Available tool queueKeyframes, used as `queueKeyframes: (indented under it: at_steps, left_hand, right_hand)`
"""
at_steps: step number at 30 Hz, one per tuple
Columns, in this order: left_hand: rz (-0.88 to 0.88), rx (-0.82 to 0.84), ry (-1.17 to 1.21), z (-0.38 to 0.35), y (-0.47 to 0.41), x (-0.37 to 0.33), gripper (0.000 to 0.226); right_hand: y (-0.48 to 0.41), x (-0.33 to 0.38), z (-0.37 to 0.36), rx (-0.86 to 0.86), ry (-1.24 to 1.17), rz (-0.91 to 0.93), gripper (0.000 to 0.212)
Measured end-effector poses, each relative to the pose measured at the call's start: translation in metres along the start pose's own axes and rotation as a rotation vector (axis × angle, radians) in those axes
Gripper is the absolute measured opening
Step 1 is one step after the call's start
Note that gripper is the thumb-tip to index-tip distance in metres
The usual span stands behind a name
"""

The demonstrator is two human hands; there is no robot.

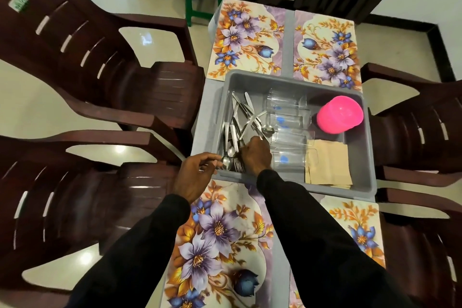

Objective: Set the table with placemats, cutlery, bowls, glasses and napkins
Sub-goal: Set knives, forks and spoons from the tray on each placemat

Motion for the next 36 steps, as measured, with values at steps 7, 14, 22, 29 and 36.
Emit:
queueKeyframes:
  at_steps: [7, 14, 22, 29, 36]
  left_hand:
    - [-0.068, -0.044, 0.021, 0.003, -0.02, -0.018, 0.023]
    - [-0.124, 0.193, 0.038, -0.047, -0.059, -0.047, 0.035]
    - [0.195, 0.009, 0.466, -0.043, -0.059, -0.019, 0.017]
    - [0.324, -0.089, 0.688, -0.019, -0.043, -0.006, 0.025]
    - [0.356, -0.106, 0.726, -0.016, -0.031, 0.002, 0.029]
  right_hand:
    - [0.02, 0.006, 0.074, -0.129, 0.054, 0.193, 0.007]
    - [0.034, 0.048, 0.13, 0.158, 0.026, 0.356, 0.006]
    - [-0.031, 0.057, 0.124, 0.044, -0.322, 0.348, 0.012]
    - [-0.097, 0.063, 0.054, -0.096, 0.205, 0.329, 0.018]
    - [-0.109, 0.077, 0.036, -0.146, 0.155, 0.156, 0.019]
Point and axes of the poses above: each hand's wrist, its own y-axis away from the middle knuckle, its own z-axis out of the back of the hand, x = y × z, the point moved 8 cm from there along -y, towards the middle knuckle, and after that the axes turned 11 degrees about -z, right-handed, at the moved point
